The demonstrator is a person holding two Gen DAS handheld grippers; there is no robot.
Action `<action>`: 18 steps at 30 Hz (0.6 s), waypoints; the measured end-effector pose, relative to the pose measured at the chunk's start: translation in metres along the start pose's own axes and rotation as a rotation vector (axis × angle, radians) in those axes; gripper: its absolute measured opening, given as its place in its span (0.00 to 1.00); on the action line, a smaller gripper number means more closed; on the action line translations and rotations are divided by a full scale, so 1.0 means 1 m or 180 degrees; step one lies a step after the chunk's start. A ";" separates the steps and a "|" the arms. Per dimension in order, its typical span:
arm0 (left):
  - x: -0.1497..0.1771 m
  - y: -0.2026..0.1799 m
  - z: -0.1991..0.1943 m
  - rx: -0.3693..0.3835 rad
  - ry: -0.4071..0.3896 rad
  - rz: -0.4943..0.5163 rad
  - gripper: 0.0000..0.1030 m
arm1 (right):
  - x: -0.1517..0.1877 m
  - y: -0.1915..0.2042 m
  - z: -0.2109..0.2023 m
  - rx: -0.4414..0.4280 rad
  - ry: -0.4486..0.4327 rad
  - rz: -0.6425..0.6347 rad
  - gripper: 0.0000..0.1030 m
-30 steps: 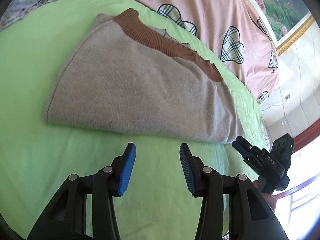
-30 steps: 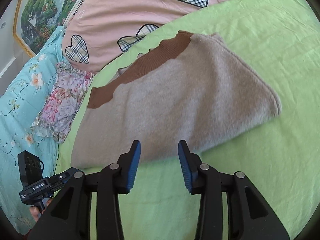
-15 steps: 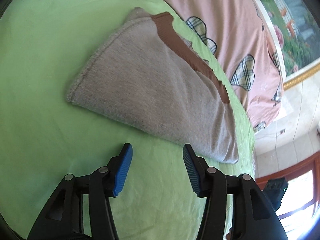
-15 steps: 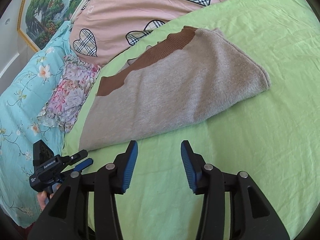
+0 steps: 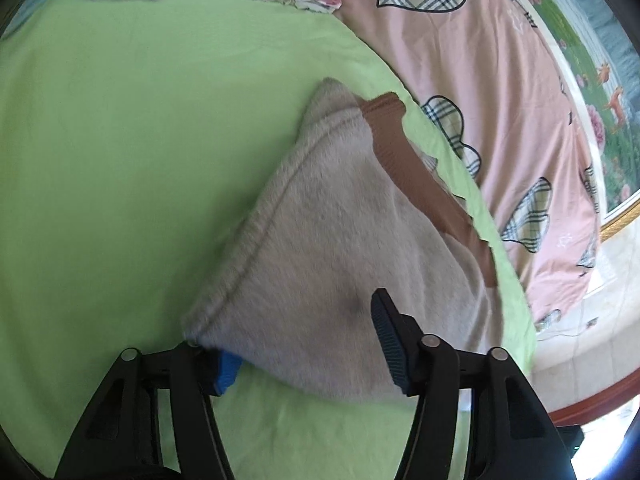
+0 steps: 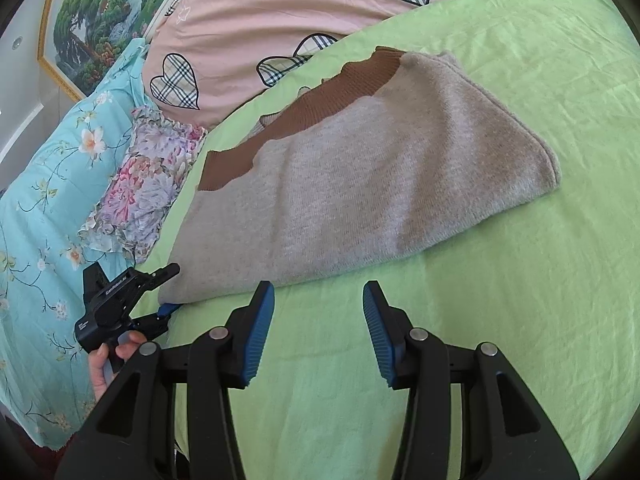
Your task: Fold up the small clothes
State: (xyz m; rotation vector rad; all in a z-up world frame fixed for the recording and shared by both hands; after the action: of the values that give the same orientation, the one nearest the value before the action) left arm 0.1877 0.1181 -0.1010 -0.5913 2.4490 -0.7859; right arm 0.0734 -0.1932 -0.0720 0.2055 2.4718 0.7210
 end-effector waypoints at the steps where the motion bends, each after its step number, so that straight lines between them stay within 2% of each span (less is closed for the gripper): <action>1: -0.003 -0.003 0.002 -0.0094 -0.0027 0.0036 0.32 | -0.003 -0.001 0.001 -0.0013 0.0000 0.0001 0.46; 2: -0.006 -0.008 0.006 -0.0193 -0.0018 0.0122 0.15 | -0.006 -0.002 0.002 -0.0025 -0.0003 0.0001 0.46; 4: -0.008 -0.014 0.003 -0.0249 -0.0040 0.0233 0.11 | -0.016 -0.005 0.003 -0.0039 -0.0021 -0.0009 0.46; 8: 0.000 -0.071 -0.012 -0.0301 -0.0239 0.0848 0.09 | -0.045 -0.016 -0.003 -0.0103 -0.0103 -0.0023 0.46; 11: 0.014 -0.121 -0.017 -0.0149 -0.0283 0.1287 0.07 | -0.070 -0.023 -0.006 -0.0127 -0.0103 -0.0073 0.46; 14: 0.034 -0.173 -0.006 -0.0032 -0.0219 0.1718 0.06 | -0.096 -0.027 -0.005 -0.0289 -0.0034 -0.0095 0.46; 18: 0.066 -0.211 0.029 0.0090 0.0023 0.2068 0.06 | -0.127 -0.032 0.000 -0.0553 0.0010 -0.0053 0.46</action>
State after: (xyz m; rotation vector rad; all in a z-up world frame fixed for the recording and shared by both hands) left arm 0.2049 -0.0848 -0.0103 0.2243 2.4038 -0.5429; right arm 0.1800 -0.2565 -0.0303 0.1183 2.3951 0.9237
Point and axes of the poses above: each gripper's, at about its wrist camera, not at the fingertips, and z roughly the way its jaws point, y to its left, x to its underside, the point moved 3 cm from there along z, roughly the way its jaws point, and after that the axes turned 9 degrees about y, right-handed, at the moved point
